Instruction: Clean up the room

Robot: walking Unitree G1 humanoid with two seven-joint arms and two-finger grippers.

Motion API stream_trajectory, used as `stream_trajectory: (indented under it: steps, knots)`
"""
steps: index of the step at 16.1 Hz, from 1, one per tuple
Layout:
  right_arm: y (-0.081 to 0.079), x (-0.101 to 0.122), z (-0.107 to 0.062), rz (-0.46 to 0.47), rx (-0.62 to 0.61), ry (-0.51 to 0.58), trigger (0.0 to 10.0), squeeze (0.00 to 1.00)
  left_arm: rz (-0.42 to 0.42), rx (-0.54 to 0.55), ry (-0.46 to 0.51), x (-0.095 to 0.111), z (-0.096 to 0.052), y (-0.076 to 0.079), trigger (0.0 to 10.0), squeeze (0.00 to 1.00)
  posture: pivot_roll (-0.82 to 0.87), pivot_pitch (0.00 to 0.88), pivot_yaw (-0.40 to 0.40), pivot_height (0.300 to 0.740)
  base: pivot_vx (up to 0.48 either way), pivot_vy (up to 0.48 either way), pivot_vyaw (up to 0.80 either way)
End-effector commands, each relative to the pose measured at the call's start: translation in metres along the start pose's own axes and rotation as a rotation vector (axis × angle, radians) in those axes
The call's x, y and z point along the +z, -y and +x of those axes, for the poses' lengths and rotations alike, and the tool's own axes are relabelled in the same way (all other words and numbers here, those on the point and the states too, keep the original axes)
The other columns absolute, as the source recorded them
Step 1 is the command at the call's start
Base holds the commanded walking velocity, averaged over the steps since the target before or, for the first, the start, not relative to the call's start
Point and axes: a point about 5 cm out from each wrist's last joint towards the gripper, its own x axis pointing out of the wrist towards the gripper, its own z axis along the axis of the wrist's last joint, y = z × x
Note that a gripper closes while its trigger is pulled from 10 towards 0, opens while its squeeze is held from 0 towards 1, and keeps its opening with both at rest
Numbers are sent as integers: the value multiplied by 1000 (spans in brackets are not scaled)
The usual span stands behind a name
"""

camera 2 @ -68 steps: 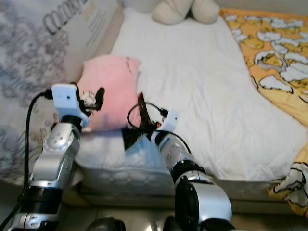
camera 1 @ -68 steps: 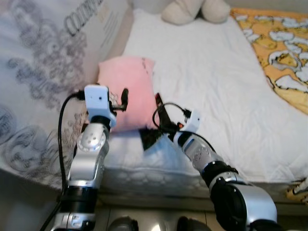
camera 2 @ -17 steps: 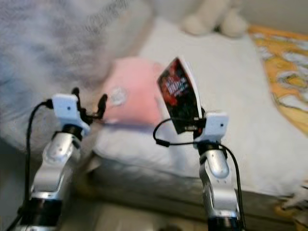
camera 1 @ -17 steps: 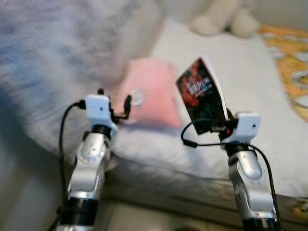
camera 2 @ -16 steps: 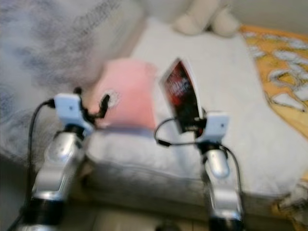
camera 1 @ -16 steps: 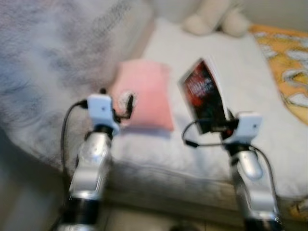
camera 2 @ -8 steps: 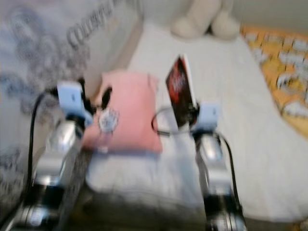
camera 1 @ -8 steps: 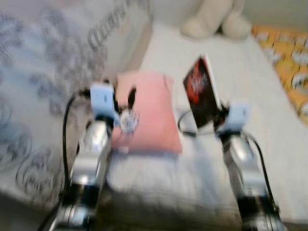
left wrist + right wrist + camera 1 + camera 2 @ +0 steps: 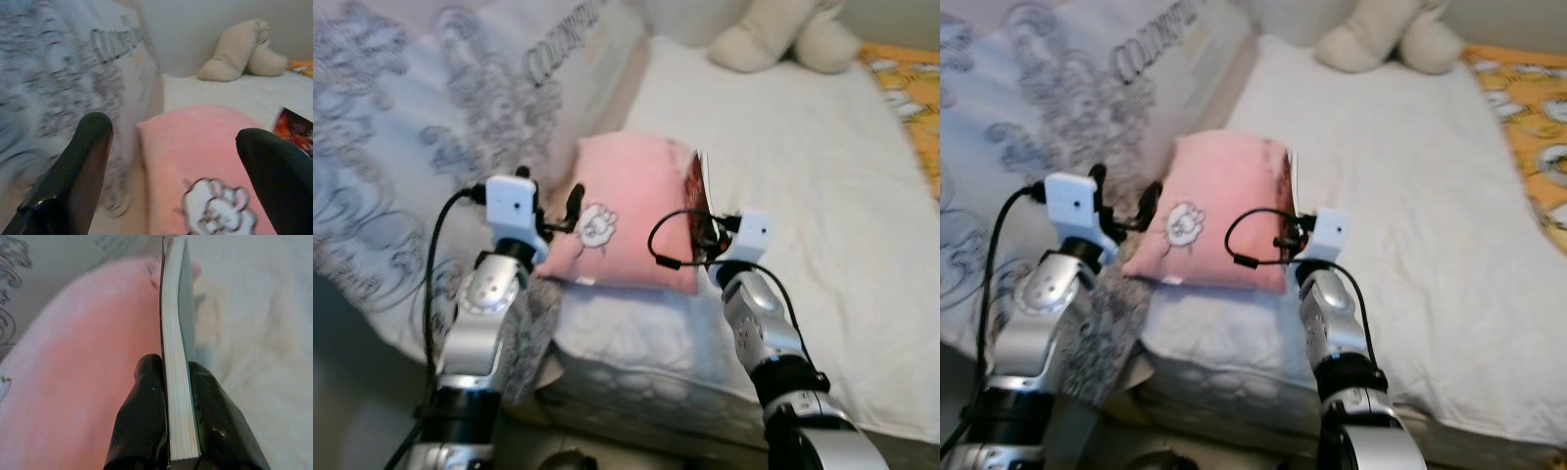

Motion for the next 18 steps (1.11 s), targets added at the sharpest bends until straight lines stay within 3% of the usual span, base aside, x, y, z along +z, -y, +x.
stream_trajectory:
  steps: [1,4,8,9,10,14,18]
  knots:
    - [-2,7,4,32,-3,40,10000,0,6,-11,11,6,-1,0,10000,0,67,114,51,740,0,0,0]
    - [18,-14,0,130,-103,-37,10000,0,22,-11,11,11,-1,-4,10000,0,73,120,57,740,0,0,0]
    - [44,-14,-3,183,-241,-43,10000,0,21,-40,12,12,2,2,10000,0,60,109,70,740,0,0,0]
    - [44,-14,-3,179,-235,-44,9255,0,20,-43,11,12,3,3,10000,0,59,107,71,740,0,0,0]
    - [44,-15,-3,175,-232,-48,0,0,20,-44,12,13,4,3,10000,0,55,105,71,740,0,0,0]
    - [49,-20,-7,96,-235,-74,0,0,15,-48,13,13,6,4,10000,0,47,101,69,740,0,0,0]
    - [38,-22,-7,26,-209,-47,0,0,10,-46,19,10,8,6,10000,0,22,64,47,740,0,0,0]
